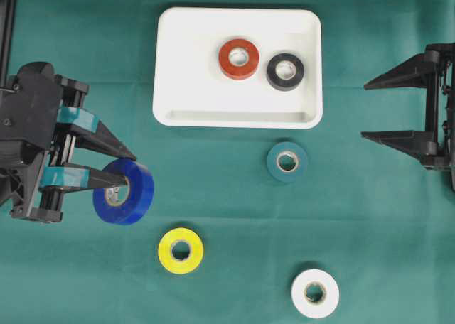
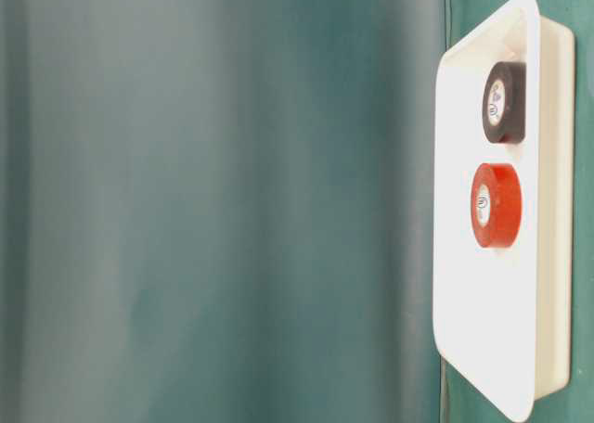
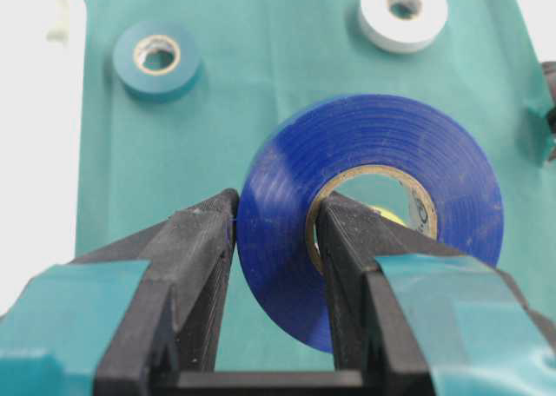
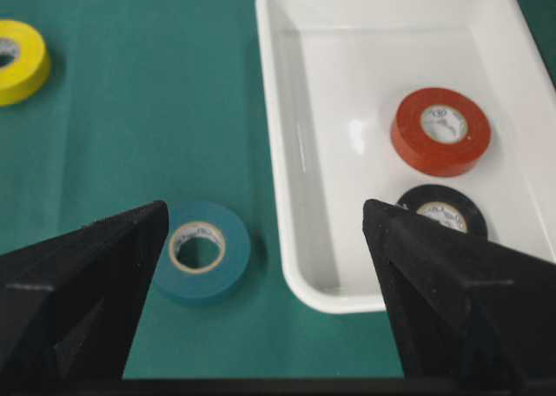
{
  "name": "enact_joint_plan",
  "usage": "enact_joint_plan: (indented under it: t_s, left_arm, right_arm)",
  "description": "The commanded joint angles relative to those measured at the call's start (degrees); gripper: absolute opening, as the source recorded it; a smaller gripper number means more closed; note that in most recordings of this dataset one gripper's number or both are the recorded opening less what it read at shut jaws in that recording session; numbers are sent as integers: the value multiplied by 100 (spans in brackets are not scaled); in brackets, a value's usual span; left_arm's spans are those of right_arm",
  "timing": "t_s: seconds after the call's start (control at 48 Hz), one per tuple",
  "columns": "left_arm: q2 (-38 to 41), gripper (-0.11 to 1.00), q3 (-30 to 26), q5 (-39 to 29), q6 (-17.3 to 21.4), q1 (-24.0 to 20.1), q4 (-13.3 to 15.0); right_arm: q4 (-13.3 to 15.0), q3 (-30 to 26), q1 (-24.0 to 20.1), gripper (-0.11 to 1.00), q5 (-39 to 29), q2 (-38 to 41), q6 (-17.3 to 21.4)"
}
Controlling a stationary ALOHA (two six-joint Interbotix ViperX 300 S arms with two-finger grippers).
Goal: Pick up the tape from a random location and place it into the white case.
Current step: 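Lift the blue roll and pull it back toward the left side, then carry the blue roll with the left gripper to the tray's left end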
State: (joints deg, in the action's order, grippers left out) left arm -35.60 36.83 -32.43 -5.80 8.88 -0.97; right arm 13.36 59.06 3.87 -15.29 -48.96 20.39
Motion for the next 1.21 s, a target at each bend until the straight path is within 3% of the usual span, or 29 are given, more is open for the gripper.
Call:
enact_joint_plan:
  t_s: [0.0,0.375,0.5,1.188]
  left_arm:
    - [-9,26,-79,53,0,-18,9]
    - [18,26,-97,79,-9,-26,26]
    - [44,26,-105,97,0,-237,26]
    - [1011,26,-624,176,53,-3076,18]
  right_arm:
    - [18,-105,-9,87,18,0,-9]
    - [18,-97,-9,87,18,0,-9]
    - [26,-105,-9,87,18,0,-9]
    - [114,-123,0,87,18,-9,-9]
